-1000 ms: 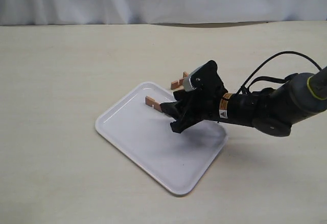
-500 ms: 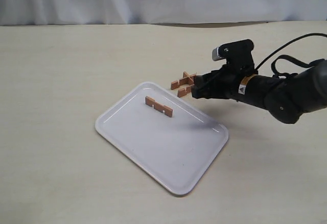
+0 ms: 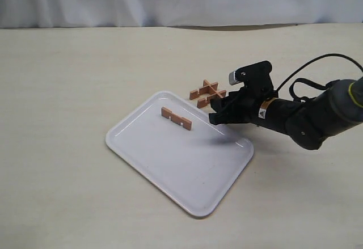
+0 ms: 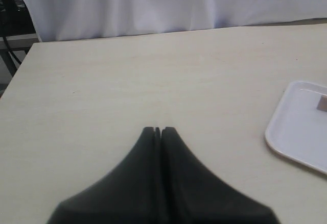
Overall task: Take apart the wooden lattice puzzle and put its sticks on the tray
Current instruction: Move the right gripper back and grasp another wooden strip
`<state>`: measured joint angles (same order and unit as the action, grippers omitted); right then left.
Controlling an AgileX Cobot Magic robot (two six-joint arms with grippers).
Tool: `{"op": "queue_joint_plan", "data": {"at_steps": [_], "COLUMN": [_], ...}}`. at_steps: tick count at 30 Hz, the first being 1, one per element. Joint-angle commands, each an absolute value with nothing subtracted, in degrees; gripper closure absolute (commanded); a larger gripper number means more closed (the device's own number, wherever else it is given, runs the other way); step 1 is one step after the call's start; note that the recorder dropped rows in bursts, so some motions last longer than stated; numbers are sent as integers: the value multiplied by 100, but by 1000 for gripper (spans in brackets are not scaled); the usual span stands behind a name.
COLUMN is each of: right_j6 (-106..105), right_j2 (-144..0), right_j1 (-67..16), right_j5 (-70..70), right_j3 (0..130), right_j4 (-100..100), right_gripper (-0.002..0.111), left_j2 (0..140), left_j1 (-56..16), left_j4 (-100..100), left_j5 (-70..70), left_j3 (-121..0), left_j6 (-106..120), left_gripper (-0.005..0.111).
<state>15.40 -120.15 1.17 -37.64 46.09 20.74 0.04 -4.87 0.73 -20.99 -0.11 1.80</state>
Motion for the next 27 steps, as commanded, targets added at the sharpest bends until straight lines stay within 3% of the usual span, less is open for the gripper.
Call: {"op": "queue_joint_plan", "data": {"at_steps": [1,5,9,27], "right_j6": [1381,1349,912,949], "right_j2": [-12155,-12172,-12281,-11641], "right_j1": [144,144,144,144], "right_j5": [-4069,-4039,-4039,-4313], "right_j3": [4604,4662,4663,4310], "right_j4": [1990,1946,1946,1713], "right_gripper": [56,68,102,104], "left_j2": [0,0,0,0], "left_j1": [-538,-538,-538,-538], "left_j4": [87,87,87,87], "left_j5": [-2022,-2022,-2022,-2022], "left_j3": [0,0,0,0], "left_j6": [167,167,167,167], "left_gripper": [107,107,107,107]}}
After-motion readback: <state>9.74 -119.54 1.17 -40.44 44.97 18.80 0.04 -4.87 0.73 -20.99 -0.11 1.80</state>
